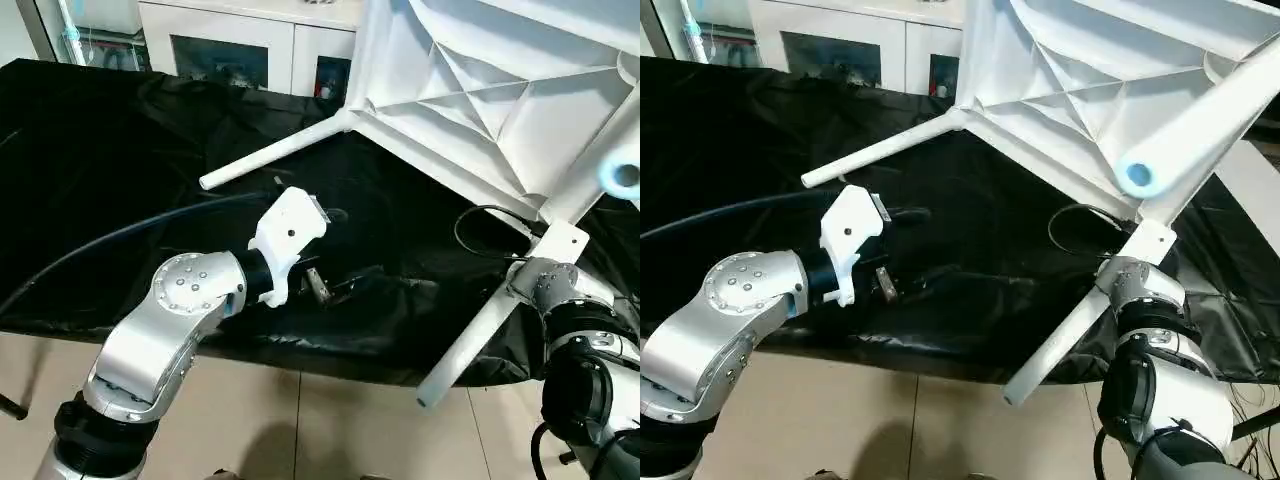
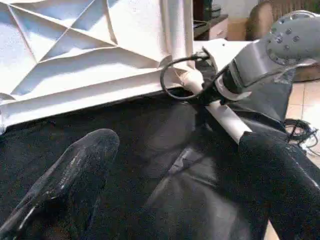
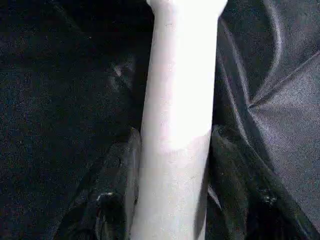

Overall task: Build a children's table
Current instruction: Flip table

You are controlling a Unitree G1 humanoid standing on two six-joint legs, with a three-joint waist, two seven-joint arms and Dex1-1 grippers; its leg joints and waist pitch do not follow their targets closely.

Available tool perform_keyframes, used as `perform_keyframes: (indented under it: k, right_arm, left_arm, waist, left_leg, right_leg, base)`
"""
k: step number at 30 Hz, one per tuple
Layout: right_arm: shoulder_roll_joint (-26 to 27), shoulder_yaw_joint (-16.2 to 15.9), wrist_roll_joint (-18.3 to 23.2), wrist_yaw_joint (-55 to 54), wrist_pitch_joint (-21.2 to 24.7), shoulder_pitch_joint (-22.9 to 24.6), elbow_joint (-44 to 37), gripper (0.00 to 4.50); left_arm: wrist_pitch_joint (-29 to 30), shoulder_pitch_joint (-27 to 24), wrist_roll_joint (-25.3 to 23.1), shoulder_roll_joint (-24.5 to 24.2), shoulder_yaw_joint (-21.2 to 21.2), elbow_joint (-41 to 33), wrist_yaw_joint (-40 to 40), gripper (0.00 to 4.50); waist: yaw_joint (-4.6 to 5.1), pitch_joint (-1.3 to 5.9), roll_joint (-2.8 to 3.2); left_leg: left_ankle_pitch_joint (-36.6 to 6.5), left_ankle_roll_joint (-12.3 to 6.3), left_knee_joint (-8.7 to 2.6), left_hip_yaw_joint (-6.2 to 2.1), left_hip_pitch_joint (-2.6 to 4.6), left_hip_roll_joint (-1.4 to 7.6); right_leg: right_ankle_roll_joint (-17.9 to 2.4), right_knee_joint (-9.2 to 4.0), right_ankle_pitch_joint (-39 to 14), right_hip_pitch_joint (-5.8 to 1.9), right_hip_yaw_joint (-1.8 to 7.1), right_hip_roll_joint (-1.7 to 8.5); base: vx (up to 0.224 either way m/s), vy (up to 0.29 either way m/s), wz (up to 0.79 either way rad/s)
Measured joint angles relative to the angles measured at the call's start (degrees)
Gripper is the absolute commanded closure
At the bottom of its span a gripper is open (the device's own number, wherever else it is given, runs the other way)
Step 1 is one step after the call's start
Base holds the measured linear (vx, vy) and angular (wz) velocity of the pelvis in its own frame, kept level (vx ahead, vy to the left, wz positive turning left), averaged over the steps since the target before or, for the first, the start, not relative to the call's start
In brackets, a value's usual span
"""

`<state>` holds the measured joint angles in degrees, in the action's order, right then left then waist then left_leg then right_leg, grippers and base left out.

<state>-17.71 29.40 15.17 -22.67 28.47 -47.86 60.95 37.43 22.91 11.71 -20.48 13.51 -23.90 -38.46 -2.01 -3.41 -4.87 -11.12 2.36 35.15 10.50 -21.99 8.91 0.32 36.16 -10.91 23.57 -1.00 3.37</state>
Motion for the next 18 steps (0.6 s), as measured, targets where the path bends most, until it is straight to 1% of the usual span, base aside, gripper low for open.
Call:
perform_keyframes:
  k: [5, 9, 12, 13, 14, 16, 18]
  right_arm:
    - [0.02, 0.12, 0.38, -0.67, -0.69, 0.0, 0.0, 2.72]
    - [0.7, 1.59, 1.0, -1.44, -2.87, 0.0, 0.03, 2.74]
    - [1.18, 1.58, 1.04, 2.11, -7.41, 0.63, 0.5, 2.74]
    - [1.32, 1.55, 1.11, 3.67, -8.49, 0.72, 0.5, 2.19]
    - [1.35, 1.55, 1.3, 4.5, -9.07, 0.72, 0.49, 2.05]
    - [1.4, 1.5, 2.25, 6.93, -9.76, 0.71, -0.01, 1.99]
    - [1.5, 1.5, 2.58, 8.15, -10.67, 0.7, -0.24, 1.71]
  left_arm:
    - [0.0, 0.35, 0.37, 0.34, -0.28, 0.0, 0.19, 0.0]
    - [0.0, 0.35, 0.9, 0.39, -0.3, 0.0, 0.53, 0.0]
    - [0.0, 0.35, 0.93, 0.37, -0.31, 0.0, 0.56, 0.0]
    - [0.0, 0.35, 0.93, 0.38, -0.3, 0.0, 0.56, 0.0]
    - [0.0, 0.34, 0.95, 0.38, -0.29, 0.0, 0.56, 0.0]
    - [0.0, 0.34, 0.97, 0.28, -0.3, 0.0, 0.57, 0.0]
    - [0.0, 0.34, 1.0, 0.24, -0.3, 0.0, 0.61, 0.0]
  waist:
    - [-0.06, -0.01, 0.01]
    - [-0.12, -0.05, 0.07]
    - [0.1, -0.15, 0.15]
    - [0.22, -0.25, 0.28]
    - [0.24, -0.3, 0.35]
    - [0.19, -0.32, 0.38]
    - [0.09, -0.33, 0.39]
  left_leg:
    - [0.0, 0.0, 0.01, 0.0, -0.09, 0.0]
    - [0.0, 0.0, 0.01, 0.01, -0.14, 0.0]
    - [0.0, 0.0, 0.02, 0.04, -0.24, 0.0]
    - [0.01, -0.01, 0.02, 0.07, -0.3, 0.01]
    - [0.02, -0.01, 0.02, 0.08, -0.32, 0.02]
    - [0.02, -0.02, 0.02, 0.08, -0.3, 0.11]
    - [0.02, -0.02, 0.02, 0.08, -0.3, 0.12]
  right_leg:
    - [0.01, -0.01, 0.03, 0.11, 0.0, 0.0]
    - [0.01, -0.01, 0.04, 0.15, 0.0, 0.0]
    - [0.02, -0.01, 0.09, 0.3, 0.03, 0.0]
    - [0.02, -0.01, 0.15, 0.38, 0.04, 0.0]
    - [0.02, 0.0, 0.16, 0.42, 0.04, 0.0]
    - [0.02, 0.0, 0.16, 0.41, 0.03, -0.09]
    - [0.02, 0.0, 0.16, 0.41, 0.02, -0.1]
  base:
    - [0.0, 0.0, 0.0]
    - [0.0, 0.0, 0.0]
    - [0.0, 0.0, 0.0]
    - [0.0, 0.0, 0.0]
    - [0.0, 0.0, 0.0]
    - [0.0, 0.0, 0.0]
    - [0.0, 0.0, 0.0]
